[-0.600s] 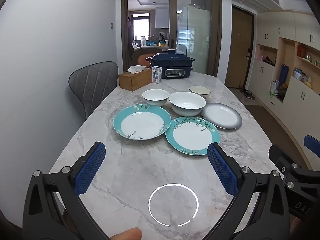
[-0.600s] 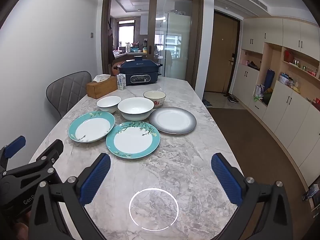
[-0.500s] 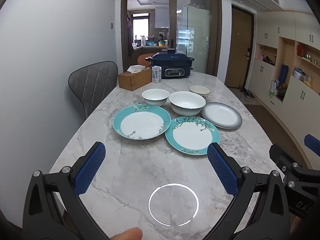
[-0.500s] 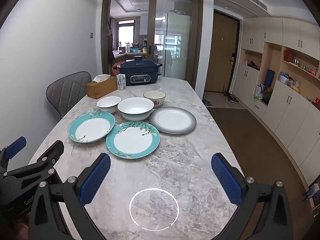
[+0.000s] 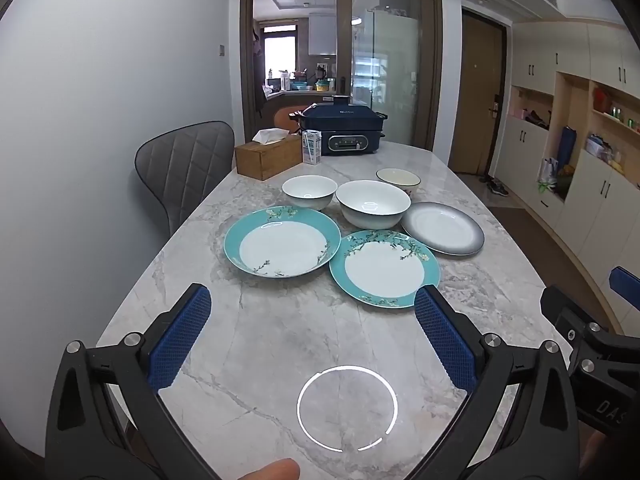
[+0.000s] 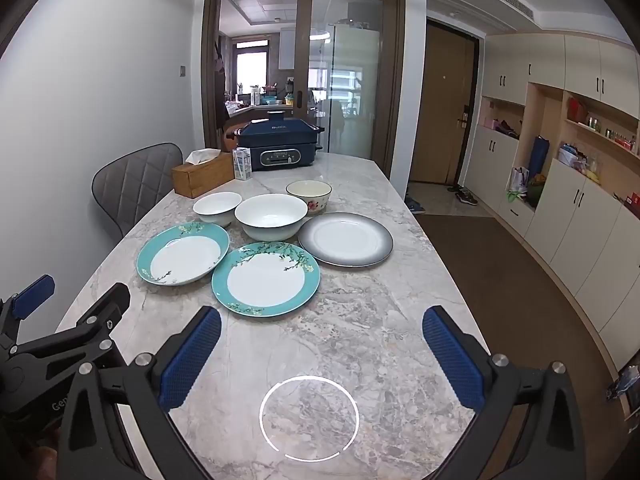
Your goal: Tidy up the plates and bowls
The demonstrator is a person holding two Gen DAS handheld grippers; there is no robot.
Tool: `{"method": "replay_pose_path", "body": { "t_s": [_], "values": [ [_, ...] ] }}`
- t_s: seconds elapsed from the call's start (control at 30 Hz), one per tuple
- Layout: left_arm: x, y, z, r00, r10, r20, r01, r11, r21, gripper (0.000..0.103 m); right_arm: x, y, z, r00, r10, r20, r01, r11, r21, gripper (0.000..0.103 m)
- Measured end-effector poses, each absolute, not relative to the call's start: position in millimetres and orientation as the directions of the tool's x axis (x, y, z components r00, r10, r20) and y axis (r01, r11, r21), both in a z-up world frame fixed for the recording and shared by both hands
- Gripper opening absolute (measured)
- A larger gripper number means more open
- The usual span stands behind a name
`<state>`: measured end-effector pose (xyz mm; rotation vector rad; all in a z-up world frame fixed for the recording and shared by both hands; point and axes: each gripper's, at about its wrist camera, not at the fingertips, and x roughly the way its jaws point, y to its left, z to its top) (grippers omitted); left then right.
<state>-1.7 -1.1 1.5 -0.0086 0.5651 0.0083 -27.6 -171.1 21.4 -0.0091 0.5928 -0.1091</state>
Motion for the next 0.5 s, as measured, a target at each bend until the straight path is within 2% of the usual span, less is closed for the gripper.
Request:
{"method": "replay_pose_path", "body": {
  "t_s": [0.5],
  "values": [
    [-2.4, -1.6, 1.3, 0.844, 0.006, -0.537, -0.011, 1.000, -0.006, 0.103, -27.8, -172.2, 20.2, 0.825, -0.101, -0.556, 0.099, 0.995, -0.035, 0.103]
  ]
}}
